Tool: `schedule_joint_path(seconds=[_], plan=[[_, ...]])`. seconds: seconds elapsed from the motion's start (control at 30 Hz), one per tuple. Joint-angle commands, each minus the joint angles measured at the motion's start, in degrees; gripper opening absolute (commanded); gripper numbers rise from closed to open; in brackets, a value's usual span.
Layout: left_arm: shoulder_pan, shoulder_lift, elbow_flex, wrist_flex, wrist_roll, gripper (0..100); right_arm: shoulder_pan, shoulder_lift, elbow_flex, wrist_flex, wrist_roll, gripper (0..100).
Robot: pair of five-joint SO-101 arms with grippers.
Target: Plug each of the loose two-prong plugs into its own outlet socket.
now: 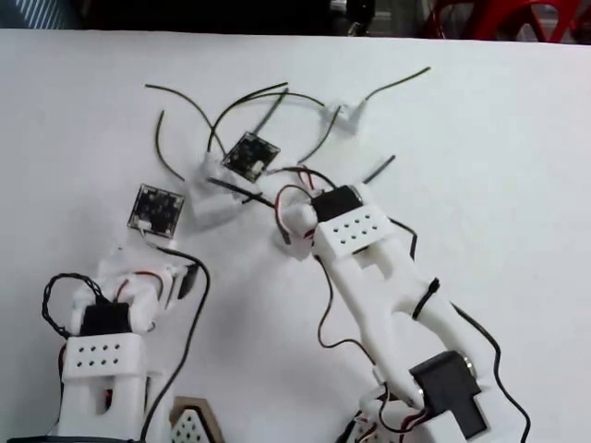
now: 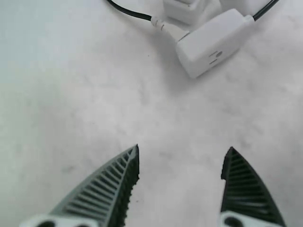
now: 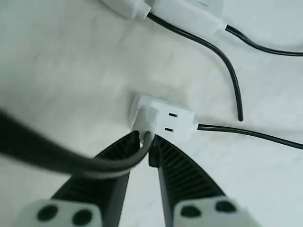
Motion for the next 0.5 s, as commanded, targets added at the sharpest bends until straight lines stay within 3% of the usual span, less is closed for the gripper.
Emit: schedule_joint_path(seconds=[0.0, 0.47], plan=[[-0.7, -1.0, 0.1, -1.2, -0.6, 28, 0.8, 0.0, -1.8, -1.0, 0.7, 1.7], [-0.7, -1.0, 0.1, -1.2, -0.6, 28, -0.7, 0.3, -1.6, -0.6, 0.5, 1.7]])
